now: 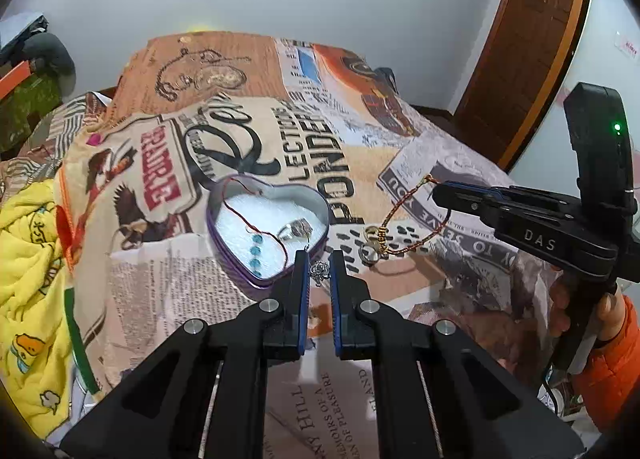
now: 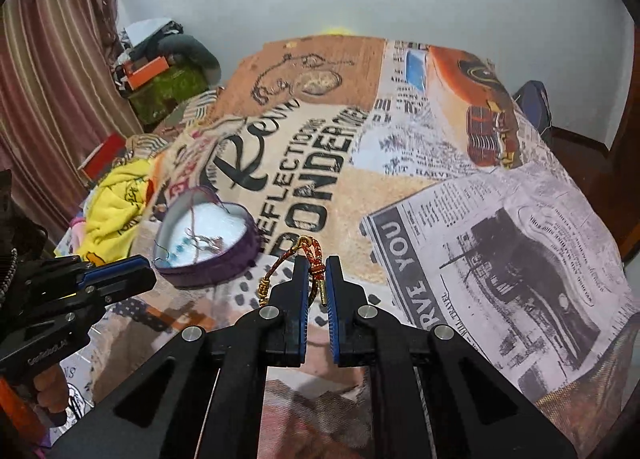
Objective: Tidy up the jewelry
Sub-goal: 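Carry the earring and bracelet in both tools over the heart tin, then open both tools to release the earring and bracelet into the tin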
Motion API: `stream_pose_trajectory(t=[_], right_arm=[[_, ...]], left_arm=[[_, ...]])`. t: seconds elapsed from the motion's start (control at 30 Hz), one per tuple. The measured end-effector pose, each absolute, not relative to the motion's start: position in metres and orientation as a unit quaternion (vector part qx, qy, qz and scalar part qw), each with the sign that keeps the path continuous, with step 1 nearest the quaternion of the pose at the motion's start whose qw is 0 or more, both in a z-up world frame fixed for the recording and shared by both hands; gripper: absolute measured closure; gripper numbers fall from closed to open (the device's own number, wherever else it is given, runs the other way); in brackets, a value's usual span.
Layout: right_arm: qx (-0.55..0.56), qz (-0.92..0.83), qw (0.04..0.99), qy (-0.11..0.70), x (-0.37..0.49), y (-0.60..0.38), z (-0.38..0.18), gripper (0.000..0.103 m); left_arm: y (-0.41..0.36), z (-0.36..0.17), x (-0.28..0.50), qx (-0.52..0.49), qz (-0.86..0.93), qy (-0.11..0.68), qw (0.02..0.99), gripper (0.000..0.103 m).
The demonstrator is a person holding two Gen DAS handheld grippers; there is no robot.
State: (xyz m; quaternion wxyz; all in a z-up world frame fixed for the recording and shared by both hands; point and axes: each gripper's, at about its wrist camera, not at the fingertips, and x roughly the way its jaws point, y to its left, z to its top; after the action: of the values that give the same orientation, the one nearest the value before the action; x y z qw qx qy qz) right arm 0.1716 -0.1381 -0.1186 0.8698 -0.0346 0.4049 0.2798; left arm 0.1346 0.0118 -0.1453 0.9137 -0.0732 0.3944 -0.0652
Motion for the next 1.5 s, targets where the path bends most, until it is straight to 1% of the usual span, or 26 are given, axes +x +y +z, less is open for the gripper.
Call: stream_pose_trajectory(t=[0.37, 0.67, 1.0, 1.5], right_arm=[[-0.019, 0.302, 0.878, 0.370, 0.166, -0.121, -0.091, 0.096], [-0.013, 0.328, 0.874, 0.358, 0.170, -0.094, -0.085, 0.096], [-0.021, 0.351, 0.855, 0.382, 0.183, -0.062, -0.104, 0.096], [-0.032, 0.356, 0.828, 0.432, 0.203, -0.044, -0.140, 0.096]], left_arm=[[0.033, -0.119, 0.128, -0.074, -0.047, 0.359, 0.929, 0.095], [0.047, -0.111, 0.132, -0.073, -0.036, 0.340, 0.937, 0.095], [0.063, -0.120, 0.149, -0.076, -0.028, 0.343, 0.936, 0.095], [0.068, -0.158, 0.186, -0.093, -0.051, 0.388, 0.915, 0.095]])
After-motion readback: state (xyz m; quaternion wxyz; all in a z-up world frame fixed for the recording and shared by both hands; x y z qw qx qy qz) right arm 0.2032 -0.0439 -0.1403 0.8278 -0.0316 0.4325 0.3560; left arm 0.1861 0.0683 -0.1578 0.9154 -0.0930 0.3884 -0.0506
